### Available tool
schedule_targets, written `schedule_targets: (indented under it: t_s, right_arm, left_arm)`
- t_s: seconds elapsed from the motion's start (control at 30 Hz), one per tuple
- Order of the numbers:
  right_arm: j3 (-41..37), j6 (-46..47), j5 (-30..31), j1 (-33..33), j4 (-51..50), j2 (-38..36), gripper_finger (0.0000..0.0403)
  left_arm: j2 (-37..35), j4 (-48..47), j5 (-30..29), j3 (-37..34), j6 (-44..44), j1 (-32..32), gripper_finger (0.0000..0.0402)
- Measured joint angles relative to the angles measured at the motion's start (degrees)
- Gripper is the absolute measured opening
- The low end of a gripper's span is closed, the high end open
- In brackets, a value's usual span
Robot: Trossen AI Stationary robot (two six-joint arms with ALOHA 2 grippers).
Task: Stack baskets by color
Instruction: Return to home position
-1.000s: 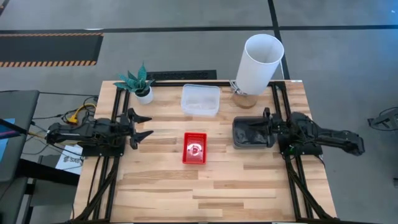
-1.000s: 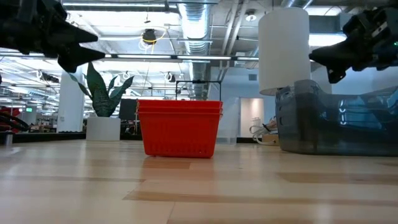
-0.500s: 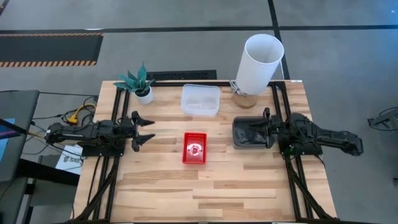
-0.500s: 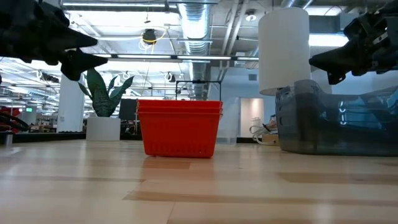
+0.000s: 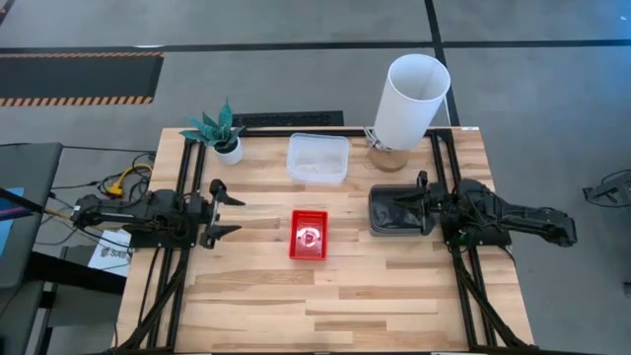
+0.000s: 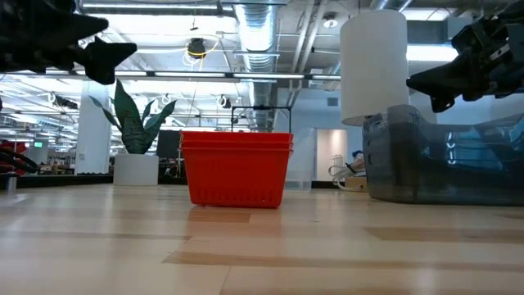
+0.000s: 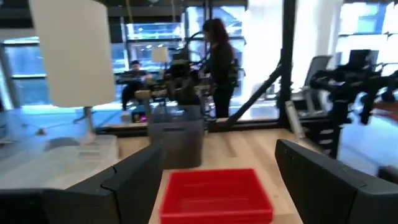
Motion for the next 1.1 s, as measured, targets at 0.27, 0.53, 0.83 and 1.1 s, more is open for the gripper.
schedule_targets:
  t_s: [0.27, 0.53, 0.83, 1.1]
  right_arm:
    - [-0.04, 0.00, 0.00, 0.00, -0.04, 0.01, 0.0075]
    - [-0.04, 0.00, 0.00, 0.00, -0.04, 0.00, 0.0075]
    - [-0.07, 0.02, -0.02, 0.00, -0.04, 0.00, 0.0075]
    - [-0.07, 0.02, -0.02, 0.00, -0.04, 0.01, 0.0075]
  left_arm:
    - [0.64, -6.54, -3.04, 0.15, 3.70, 0.02, 0.0298]
    - [0.64, -6.75, -3.08, 0.24, 2.97, 0.01, 0.0298]
    - [0.64, -6.90, -3.10, 0.28, 2.90, 0.02, 0.0298]
    - [0.64, -6.98, -3.21, 0.33, 2.84, 0.02, 0.0298]
